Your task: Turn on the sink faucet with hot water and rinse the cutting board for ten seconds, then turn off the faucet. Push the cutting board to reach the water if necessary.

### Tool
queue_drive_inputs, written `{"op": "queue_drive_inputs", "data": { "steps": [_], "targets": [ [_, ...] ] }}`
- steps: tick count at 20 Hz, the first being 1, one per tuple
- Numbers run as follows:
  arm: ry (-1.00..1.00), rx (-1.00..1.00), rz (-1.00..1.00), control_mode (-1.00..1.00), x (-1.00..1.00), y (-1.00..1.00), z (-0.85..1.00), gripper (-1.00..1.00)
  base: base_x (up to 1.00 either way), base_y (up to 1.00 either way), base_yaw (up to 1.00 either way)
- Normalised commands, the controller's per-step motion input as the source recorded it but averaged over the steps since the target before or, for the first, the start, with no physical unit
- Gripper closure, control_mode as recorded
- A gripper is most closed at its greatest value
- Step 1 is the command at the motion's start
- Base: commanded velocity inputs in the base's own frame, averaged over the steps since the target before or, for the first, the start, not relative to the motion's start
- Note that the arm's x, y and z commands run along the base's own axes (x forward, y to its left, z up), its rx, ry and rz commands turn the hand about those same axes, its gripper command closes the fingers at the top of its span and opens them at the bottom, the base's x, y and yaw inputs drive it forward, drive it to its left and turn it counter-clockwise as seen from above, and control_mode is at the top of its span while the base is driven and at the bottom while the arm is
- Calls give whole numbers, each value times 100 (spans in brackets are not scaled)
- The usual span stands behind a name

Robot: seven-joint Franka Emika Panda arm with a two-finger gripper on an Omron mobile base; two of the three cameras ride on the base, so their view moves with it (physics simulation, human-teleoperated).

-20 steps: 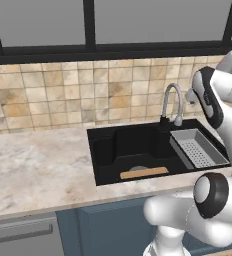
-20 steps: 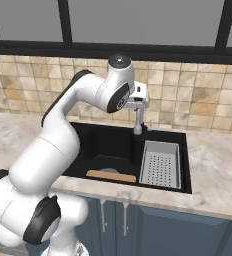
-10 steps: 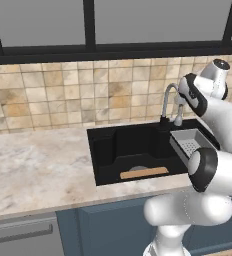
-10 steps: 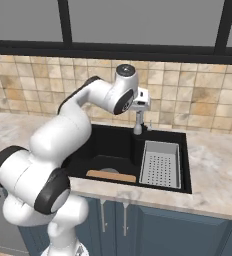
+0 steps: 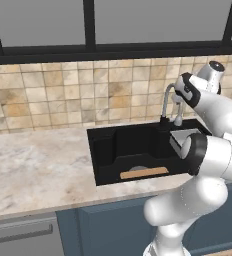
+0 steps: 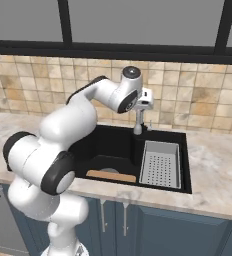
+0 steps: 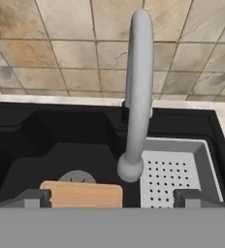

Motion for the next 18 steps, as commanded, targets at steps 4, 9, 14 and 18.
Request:
{"op": "queue_drive_inputs", "data": {
  "steps": [4,9,14,18],
  "targets": [
    [-1,2,0,-100,8,-26,-1,-100,0,0,0],
    [0,0,0,-100,15,-20,-14,-100,0,0,0],
    [0,0,0,-100,14,-1,-12,-100,0,0,0],
    [0,0,0,-100,19,0,-8,-100,0,0,0]
  ]
}}
